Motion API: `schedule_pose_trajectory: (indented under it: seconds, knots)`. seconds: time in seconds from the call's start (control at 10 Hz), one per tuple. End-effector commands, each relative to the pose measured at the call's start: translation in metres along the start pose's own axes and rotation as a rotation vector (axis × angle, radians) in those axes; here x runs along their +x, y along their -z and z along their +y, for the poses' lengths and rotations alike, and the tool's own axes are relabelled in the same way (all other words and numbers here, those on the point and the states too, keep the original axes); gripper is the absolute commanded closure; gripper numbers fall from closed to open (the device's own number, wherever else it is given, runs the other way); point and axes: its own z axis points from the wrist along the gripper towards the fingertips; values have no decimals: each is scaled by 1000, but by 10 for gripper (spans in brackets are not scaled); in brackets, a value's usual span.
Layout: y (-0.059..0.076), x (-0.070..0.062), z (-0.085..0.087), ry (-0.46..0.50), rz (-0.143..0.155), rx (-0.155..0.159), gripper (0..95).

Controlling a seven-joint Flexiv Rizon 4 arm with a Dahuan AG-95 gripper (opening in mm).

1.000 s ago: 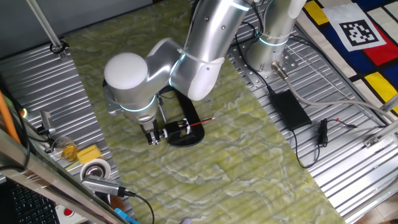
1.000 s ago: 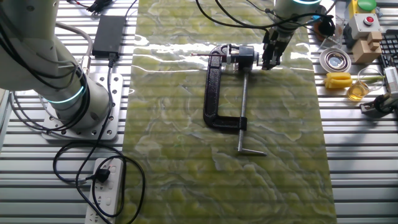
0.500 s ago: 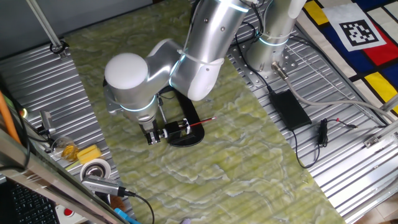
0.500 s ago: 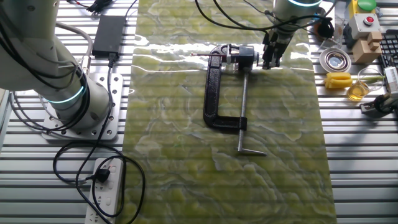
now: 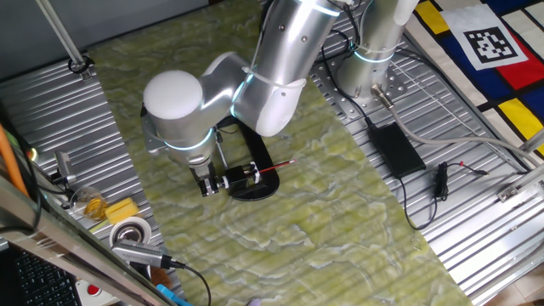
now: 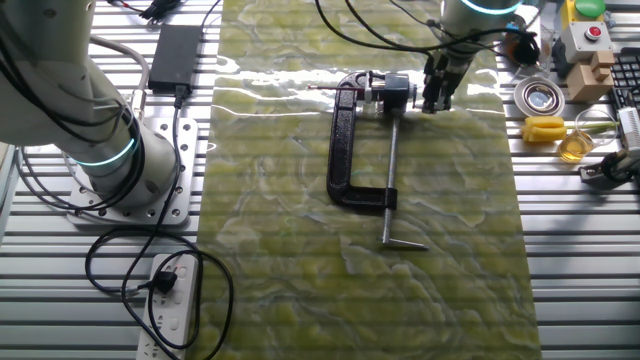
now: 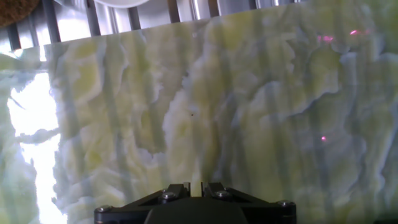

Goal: Sharpen the pencil with a pencil sharpener

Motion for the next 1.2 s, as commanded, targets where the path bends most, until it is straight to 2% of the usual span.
schedule_pose_trajectory:
  seconds: [0.1,0.2,0.7,1.2]
  knots:
    - [-1,-1,-1,1,8,6,950]
    - [0,-2,-2,3,20,7,950]
    - [5,-3,-3,8,31,8,950]
    - [6,-3,-4,9,23,6,950]
